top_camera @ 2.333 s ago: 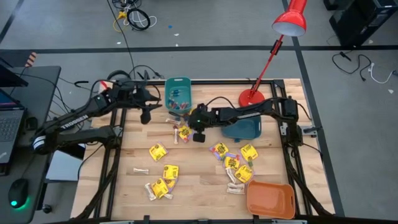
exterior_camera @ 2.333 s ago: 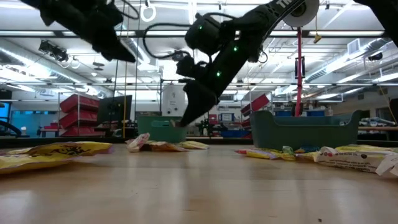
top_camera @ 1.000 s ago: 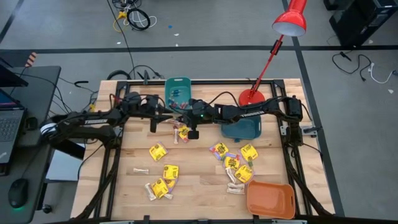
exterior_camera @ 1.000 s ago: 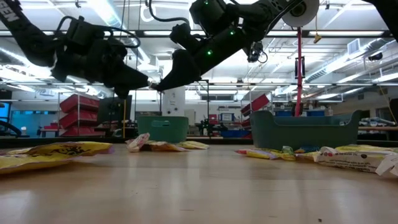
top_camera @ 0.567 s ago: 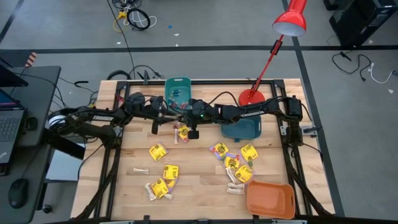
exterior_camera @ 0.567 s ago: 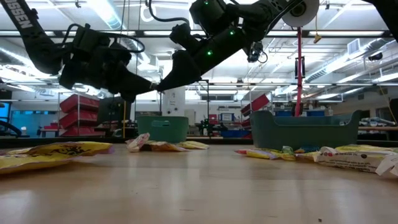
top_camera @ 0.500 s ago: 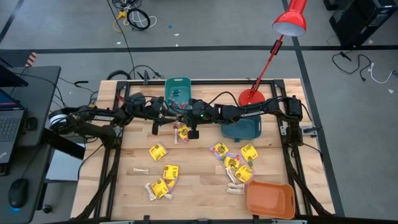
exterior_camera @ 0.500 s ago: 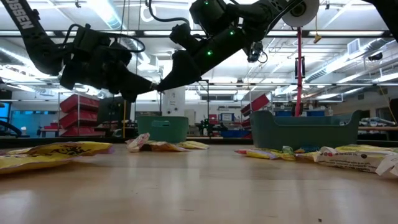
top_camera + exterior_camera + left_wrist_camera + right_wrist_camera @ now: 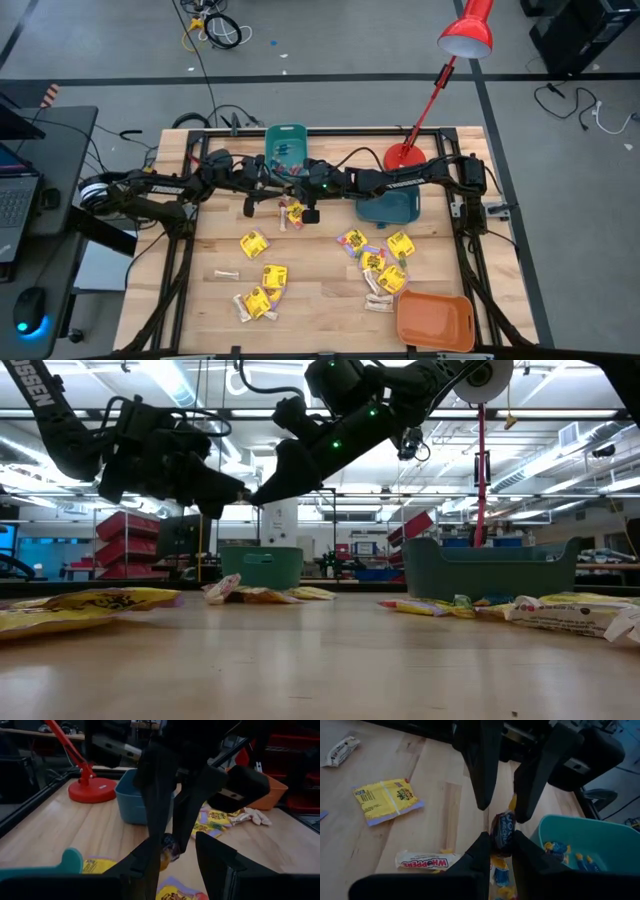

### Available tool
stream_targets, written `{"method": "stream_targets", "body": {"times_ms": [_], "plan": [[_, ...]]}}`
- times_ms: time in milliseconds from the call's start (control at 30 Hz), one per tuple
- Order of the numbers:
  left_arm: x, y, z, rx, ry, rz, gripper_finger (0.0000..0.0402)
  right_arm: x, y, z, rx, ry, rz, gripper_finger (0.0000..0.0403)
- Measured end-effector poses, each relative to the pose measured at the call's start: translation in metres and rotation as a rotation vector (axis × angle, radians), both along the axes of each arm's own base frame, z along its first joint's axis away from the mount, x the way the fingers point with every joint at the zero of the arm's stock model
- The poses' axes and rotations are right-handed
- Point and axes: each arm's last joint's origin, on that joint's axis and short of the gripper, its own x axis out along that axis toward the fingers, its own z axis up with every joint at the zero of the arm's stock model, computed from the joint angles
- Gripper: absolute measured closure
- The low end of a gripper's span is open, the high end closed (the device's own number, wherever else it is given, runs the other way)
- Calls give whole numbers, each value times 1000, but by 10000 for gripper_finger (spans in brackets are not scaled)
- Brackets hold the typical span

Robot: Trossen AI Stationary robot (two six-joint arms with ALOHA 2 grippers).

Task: Sort candy
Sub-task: Put the violet candy into the green bin

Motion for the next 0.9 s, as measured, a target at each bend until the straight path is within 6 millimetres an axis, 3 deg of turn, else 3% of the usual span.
{"method": "stream_targets", "body": {"times_ms": [367,700,900], "plan": [[0,0,0,-9,5,3,281,1,0,1,-2,-13,0,351],[0,0,0,-5,2,7,391,0,0,0,-7,-4,3,348],[1,1,6,26,-53,6,399,1,-1,2,-14,-25,-20,322]]}}
